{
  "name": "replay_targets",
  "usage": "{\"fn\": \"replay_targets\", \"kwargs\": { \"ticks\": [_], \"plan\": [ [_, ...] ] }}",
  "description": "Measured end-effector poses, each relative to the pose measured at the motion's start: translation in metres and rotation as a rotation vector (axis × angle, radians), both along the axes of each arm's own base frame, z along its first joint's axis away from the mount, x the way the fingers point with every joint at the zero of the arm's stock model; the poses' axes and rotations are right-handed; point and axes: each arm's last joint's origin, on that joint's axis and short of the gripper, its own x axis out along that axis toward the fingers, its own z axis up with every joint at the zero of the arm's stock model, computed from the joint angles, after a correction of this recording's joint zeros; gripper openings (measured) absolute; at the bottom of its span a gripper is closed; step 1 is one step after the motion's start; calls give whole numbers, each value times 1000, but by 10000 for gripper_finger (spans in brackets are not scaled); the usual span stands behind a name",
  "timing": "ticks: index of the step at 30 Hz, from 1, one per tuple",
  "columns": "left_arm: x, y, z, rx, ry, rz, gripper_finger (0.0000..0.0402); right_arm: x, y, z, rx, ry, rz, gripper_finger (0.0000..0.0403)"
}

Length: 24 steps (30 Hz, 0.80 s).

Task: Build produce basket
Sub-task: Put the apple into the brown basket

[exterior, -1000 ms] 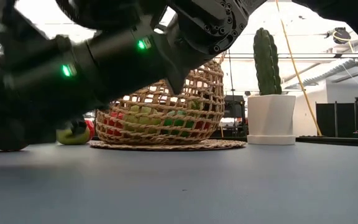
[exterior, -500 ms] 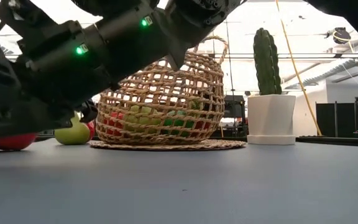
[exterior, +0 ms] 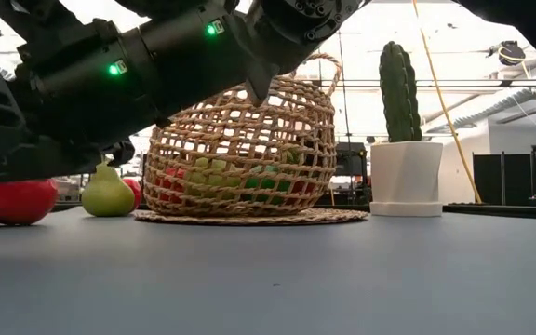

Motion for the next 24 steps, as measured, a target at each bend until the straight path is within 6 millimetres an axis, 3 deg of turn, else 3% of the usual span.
{"fn": "replay_targets", "kwargs": {
  "ticks": [5,13,24],
  "plan": [
    [9,14,-6,66,-30,61,276,0,3,1,86,5,24,249],
    [20,46,-21,111,97,208,348,0,3,2,113,3,66,249],
    [42,62,-26,51,184,115,368,1,0,1,138,10,51,249]
  ]
}}
